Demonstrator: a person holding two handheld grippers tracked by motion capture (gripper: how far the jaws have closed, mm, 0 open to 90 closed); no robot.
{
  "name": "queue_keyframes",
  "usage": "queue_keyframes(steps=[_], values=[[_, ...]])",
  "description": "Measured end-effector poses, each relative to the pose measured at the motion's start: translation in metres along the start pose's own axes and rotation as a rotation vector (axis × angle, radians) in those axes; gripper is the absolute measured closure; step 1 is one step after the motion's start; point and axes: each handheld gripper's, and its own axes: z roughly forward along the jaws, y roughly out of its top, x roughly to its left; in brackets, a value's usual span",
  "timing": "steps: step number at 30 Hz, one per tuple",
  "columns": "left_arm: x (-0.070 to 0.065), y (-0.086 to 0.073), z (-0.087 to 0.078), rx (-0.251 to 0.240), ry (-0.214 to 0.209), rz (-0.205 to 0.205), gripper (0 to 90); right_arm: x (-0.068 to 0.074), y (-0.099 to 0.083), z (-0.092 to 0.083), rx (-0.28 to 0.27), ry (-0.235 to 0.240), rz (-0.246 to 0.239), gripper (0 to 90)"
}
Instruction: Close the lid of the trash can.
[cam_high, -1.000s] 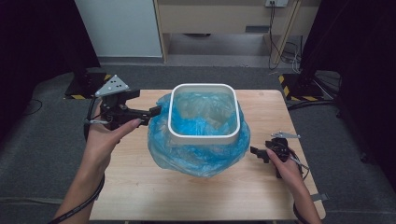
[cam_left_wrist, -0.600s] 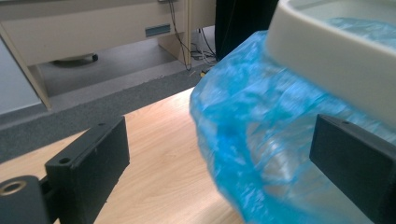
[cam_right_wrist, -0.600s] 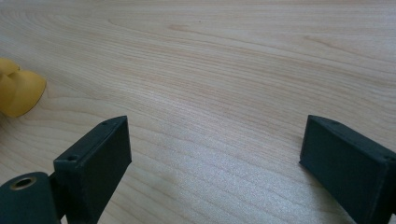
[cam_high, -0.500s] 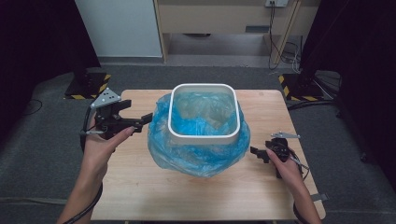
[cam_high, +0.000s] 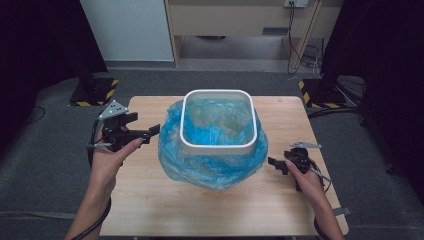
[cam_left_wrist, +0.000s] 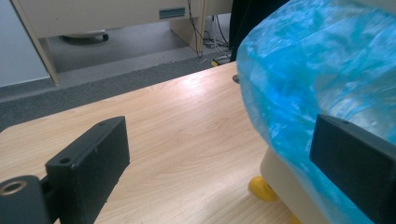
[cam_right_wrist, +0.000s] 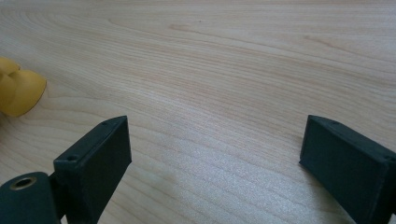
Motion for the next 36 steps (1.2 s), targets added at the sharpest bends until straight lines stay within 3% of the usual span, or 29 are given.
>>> queue_keyframes(steps=[6,21,36], values=[[0.007,-0.01,0.003,0.016,0.011,-0.029,4.1,0.0,0.0,0.0,0.001,0.0,0.001,8.6],[0.023,-0.039,0.009,0.03,0.051,-0.044,4.0,0.0,0.0,0.0,0.001,-0.003,-0.006,8.5],[0.033,-0.074,0.022,0.081,0.067,-0.061,3.9,0.001,0.0,0.0,0.004,-0.009,-0.012,8.4]])
